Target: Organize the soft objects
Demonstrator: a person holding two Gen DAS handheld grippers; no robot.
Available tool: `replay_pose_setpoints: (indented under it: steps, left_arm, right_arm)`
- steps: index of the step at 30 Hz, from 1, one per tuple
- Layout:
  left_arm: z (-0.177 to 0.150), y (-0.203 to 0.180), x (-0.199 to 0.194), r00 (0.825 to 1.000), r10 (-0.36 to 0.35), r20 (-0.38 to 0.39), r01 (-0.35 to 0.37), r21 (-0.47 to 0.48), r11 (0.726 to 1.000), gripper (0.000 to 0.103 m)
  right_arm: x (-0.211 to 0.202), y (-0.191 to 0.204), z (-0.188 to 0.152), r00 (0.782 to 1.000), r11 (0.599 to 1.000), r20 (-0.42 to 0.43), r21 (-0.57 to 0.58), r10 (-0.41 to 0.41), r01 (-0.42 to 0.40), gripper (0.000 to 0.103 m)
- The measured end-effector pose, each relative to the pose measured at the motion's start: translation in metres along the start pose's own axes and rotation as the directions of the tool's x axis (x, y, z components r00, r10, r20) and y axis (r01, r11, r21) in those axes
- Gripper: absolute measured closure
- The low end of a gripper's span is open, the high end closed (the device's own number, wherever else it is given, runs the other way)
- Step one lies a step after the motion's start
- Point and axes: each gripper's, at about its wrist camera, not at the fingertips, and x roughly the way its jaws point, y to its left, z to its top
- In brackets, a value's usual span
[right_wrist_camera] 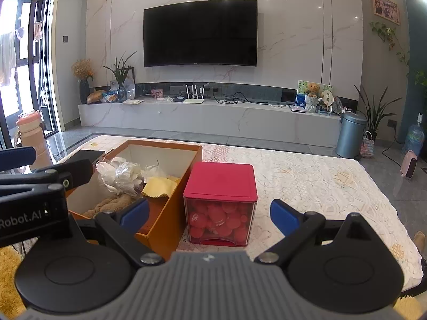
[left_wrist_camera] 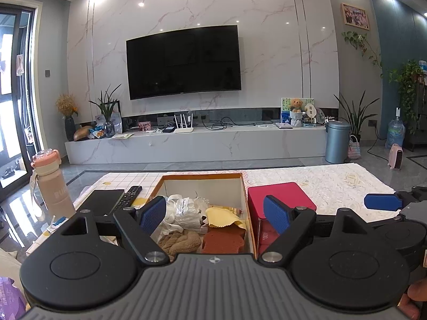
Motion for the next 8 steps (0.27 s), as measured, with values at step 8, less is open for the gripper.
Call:
replay_pose_setpoints:
  steps: [8]
  left_arm:
    - [-0.0003,-0.0019,0.0022,1.0,0.016,-0.014,-0.016,0.006,1.0,0.006]
  right_arm:
    - [0.0021,0.0018,-0.0005,1.0,1.0,-0.007,-0.013,-0.005,0.004,0.007]
